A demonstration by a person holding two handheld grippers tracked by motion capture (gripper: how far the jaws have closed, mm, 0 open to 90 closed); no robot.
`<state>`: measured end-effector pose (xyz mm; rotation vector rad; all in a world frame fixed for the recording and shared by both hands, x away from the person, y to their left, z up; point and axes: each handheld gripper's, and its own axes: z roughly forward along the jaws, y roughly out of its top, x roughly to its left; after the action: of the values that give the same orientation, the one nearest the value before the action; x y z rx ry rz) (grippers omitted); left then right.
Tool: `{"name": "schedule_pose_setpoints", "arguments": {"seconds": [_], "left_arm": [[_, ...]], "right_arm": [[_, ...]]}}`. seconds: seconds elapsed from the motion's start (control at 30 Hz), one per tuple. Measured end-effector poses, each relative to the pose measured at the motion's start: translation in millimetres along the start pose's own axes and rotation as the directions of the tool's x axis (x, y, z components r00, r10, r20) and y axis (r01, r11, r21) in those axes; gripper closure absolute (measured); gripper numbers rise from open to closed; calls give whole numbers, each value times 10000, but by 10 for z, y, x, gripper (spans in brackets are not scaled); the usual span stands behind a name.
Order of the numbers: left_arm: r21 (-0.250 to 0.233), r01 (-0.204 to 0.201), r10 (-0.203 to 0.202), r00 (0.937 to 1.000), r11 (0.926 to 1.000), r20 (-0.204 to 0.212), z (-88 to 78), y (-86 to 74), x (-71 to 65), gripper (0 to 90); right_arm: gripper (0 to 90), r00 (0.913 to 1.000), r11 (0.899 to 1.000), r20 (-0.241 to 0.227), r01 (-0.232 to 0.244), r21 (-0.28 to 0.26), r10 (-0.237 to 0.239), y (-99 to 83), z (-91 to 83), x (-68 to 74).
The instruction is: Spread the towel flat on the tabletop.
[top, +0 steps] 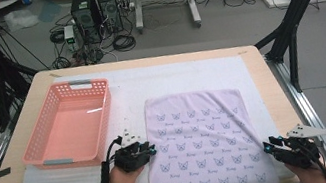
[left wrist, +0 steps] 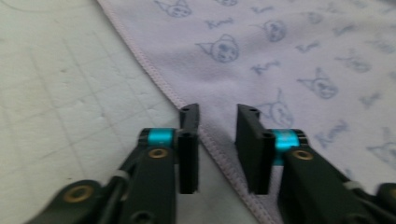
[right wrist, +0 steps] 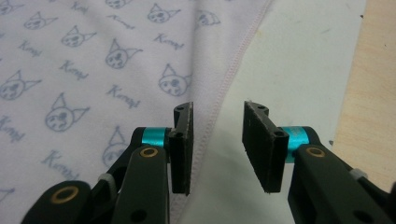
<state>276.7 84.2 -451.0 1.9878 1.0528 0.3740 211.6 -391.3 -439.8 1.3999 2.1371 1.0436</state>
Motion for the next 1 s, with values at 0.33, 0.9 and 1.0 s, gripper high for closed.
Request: {"name": "schedule_pose_setpoints", "arguments": {"seconds": [0.33,0.9,1.0], "left_arm": [[146,181,-180,9998,9997,-54,-215,-124,94,862],[-806,991,-933,9930,9918,728,-158,-77,209,451],[-785,1001,-944,9928,9919,734,-149,-80,201,449]], "right_arm": [[645,9999,9997,69,-80,-220,82,79,65,-9],[874,9942,9993,1068,67,357,-105,439,568,-77],[829,9922,9996,1227,-237,173,214,378,519,-93]]}}
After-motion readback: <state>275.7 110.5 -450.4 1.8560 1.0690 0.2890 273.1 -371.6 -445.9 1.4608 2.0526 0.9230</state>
